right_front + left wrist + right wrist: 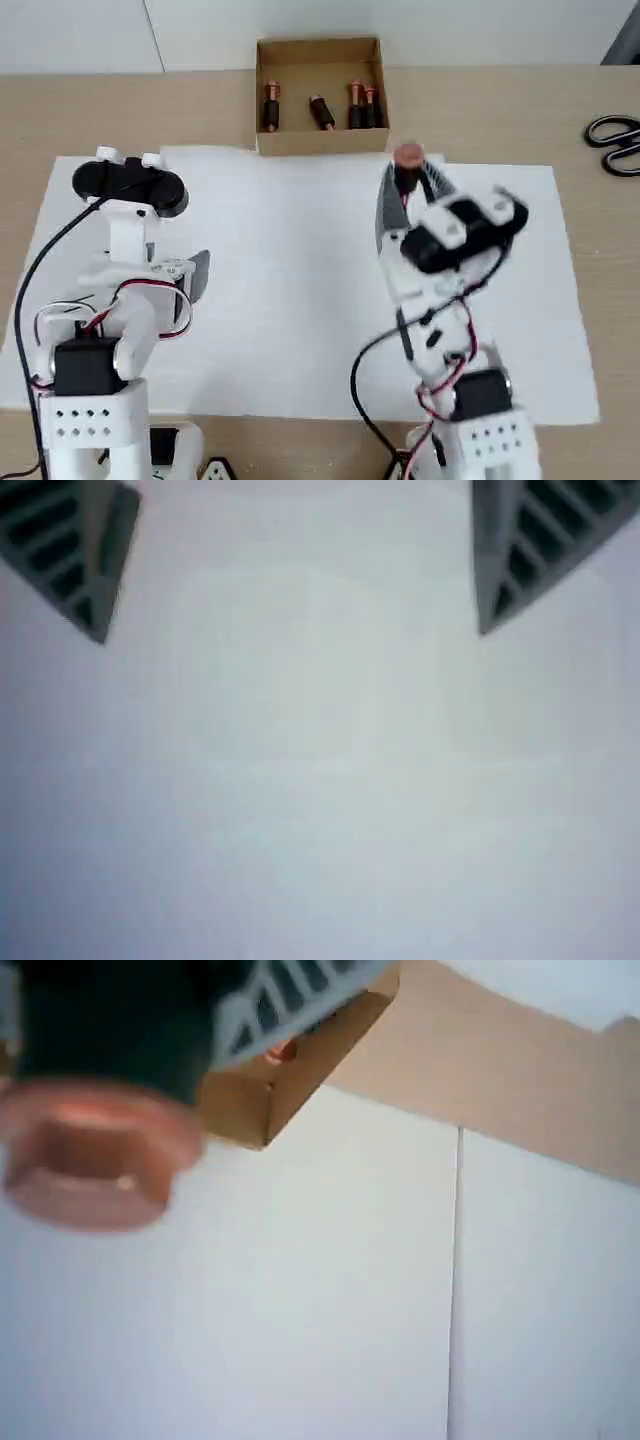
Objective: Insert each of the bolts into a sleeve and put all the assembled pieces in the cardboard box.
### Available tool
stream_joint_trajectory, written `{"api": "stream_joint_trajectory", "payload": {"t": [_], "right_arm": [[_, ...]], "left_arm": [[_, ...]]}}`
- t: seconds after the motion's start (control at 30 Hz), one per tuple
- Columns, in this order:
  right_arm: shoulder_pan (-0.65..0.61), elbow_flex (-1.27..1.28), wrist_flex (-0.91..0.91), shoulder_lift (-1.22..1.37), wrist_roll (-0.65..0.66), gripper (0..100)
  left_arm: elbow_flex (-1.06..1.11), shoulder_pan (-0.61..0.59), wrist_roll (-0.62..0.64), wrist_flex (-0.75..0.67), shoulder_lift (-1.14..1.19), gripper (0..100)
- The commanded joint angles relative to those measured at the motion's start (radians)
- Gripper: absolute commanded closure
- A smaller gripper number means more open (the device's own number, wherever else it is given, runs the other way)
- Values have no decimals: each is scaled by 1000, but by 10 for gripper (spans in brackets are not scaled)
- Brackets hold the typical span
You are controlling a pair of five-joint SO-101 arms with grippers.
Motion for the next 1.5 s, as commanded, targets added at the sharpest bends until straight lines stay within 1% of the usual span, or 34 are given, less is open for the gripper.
{"api": "stream_joint_trajectory", "payload": {"t": [0.0,0.17,0.3,0.47,0.63,0.83,1.0,1.3,1.47], "right_arm": [[10,-364,-56,354,14,995],[10,-796,-47,779,14,995],[8,-1076,-47,1102,14,995],[8,-1327,-47,1478,14,995],[-10,-1553,-45,1764,14,995],[-38,-1788,74,1962,11,995],[-65,-1929,94,2078,12,995],[-122,-1987,94,2178,12,995],[-125,-1987,85,2224,11,995]], "left_arm": [[-2,-11,-11,2,-14,778],[-1,-11,-11,5,-14,778],[-1,-11,-11,5,-14,778],[-1,-11,-11,6,-14,778],[22,-11,-8,48,-14,778],[42,-11,-9,91,-15,778],[44,-11,-8,91,-15,778],[44,-11,-8,92,-15,778],[44,-11,-11,130,-15,778]]}}
